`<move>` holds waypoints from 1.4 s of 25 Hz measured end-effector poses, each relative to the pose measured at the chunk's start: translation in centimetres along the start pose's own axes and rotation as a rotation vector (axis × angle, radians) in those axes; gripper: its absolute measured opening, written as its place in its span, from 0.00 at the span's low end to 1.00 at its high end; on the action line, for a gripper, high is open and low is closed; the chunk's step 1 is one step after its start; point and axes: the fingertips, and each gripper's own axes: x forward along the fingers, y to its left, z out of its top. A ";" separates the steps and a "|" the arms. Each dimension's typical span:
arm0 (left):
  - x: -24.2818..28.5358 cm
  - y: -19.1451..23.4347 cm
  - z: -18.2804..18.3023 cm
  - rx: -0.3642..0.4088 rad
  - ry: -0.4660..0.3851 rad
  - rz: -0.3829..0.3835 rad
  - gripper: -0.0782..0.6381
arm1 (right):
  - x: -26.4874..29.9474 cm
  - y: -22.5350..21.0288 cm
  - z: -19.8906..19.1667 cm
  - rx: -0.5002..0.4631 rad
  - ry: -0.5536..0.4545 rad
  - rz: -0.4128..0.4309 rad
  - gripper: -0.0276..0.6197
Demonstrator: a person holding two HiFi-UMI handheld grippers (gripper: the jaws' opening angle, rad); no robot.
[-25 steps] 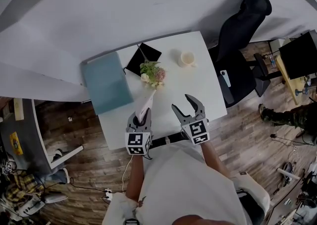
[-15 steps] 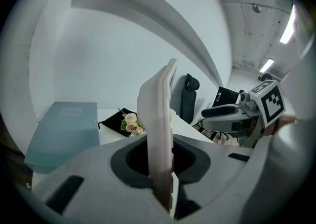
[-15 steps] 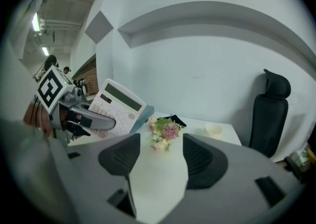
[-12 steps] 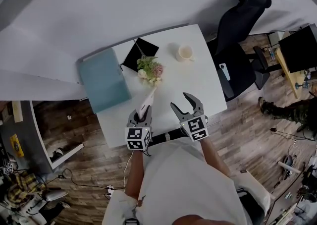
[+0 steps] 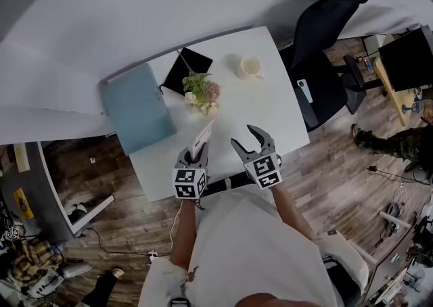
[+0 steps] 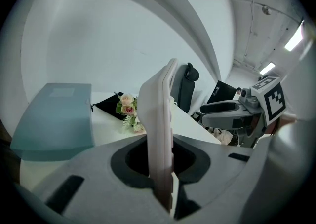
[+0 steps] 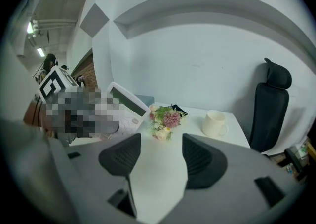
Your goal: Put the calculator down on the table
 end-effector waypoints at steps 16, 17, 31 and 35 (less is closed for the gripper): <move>3.1 -0.1 -4.1 -0.060 0.147 -0.077 0.21 | 1.1 0.8 -3.5 0.024 0.086 0.000 0.45; 3.3 -0.1 -4.4 -0.063 0.156 -0.079 0.21 | 1.1 0.9 -3.7 0.025 0.090 -0.001 0.45; 5.2 -0.8 -6.7 -0.133 0.237 -0.136 0.21 | 1.4 0.7 -5.6 0.043 0.131 -0.006 0.44; 5.6 -1.1 -7.2 -0.147 0.250 -0.147 0.21 | 1.4 0.6 -5.9 0.045 0.138 -0.004 0.44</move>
